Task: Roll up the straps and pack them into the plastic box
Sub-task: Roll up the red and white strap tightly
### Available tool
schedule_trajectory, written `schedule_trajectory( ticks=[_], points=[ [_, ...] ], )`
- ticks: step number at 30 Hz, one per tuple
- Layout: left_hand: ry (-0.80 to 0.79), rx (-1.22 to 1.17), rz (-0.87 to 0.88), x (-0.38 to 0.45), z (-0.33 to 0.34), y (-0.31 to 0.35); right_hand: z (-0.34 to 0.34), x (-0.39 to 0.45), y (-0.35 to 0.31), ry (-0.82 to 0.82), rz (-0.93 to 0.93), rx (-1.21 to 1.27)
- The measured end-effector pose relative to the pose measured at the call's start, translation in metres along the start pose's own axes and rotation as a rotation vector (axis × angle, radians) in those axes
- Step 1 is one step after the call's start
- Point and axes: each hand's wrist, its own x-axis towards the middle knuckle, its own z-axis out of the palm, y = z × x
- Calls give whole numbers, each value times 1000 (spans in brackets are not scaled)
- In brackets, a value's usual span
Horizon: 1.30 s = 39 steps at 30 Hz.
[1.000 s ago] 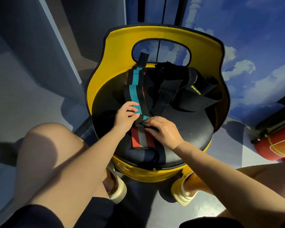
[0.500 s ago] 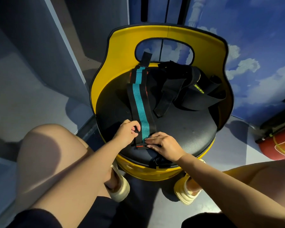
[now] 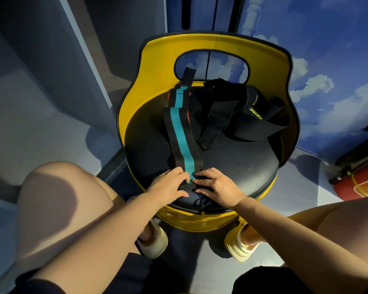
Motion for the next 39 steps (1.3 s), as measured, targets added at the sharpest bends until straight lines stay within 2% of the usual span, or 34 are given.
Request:
schedule_trajectory(
  ticks=[2,5,7,11,14,21,26,29,32,35,39],
  points=[
    [52,84,28,-1,4,4,0,-2,0,9,10,-17],
    [92,88,26,-3,7,4,-2,-3,-4,19,49,-9],
    [106,19,-7,-3,7,2,-4,-1,-9,33,138,58],
    [128,-237,-121,-1,9,2,-10,4,-14,46,361,340],
    [115,-287,-162,0,9,3,-13,9,-18,46,452,464],
    [-41,-391,-282,9,4,4,-14,15,-18,27,494,341],
    [-42,-453,-383,15,4,4,-18,23,-19,-13,491,339],
    [-3,-508,-378,14,3,5,-18,29,-20,-49,529,342],
    [86,-453,-344,10,6,8,-19,33,-20,-64,580,372],
    [144,-287,-341,6,5,10,-18,36,-20,-84,635,425],
    [207,10,-156,2,4,9,-19,41,-17,-93,699,437]
  ],
)
